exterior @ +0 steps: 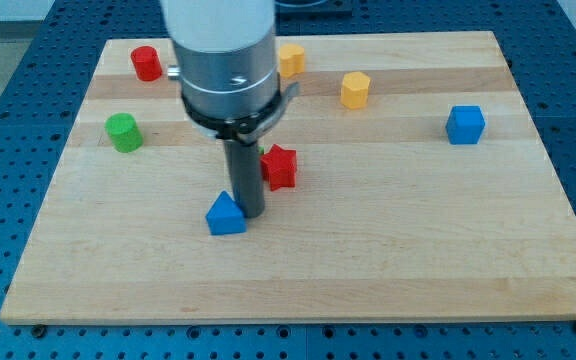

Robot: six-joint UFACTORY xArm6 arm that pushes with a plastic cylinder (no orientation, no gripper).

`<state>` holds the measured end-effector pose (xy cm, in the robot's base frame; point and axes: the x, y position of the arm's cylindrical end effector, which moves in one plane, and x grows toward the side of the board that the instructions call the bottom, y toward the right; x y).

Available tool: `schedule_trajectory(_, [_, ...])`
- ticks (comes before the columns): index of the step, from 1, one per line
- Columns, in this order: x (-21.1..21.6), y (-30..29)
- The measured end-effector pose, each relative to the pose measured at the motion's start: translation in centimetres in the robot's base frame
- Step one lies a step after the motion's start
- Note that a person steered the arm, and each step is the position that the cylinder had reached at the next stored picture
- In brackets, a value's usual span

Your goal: Separate the green star from the red star

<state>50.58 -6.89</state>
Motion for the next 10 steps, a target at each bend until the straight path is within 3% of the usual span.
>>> schedule_trajectory(4, [2.9, -8.4])
schedule_trajectory(5, [2.7, -3.6])
schedule_trajectory(6, [4.7, -3.5])
schedule_trajectory(10, [6.1, -8.1])
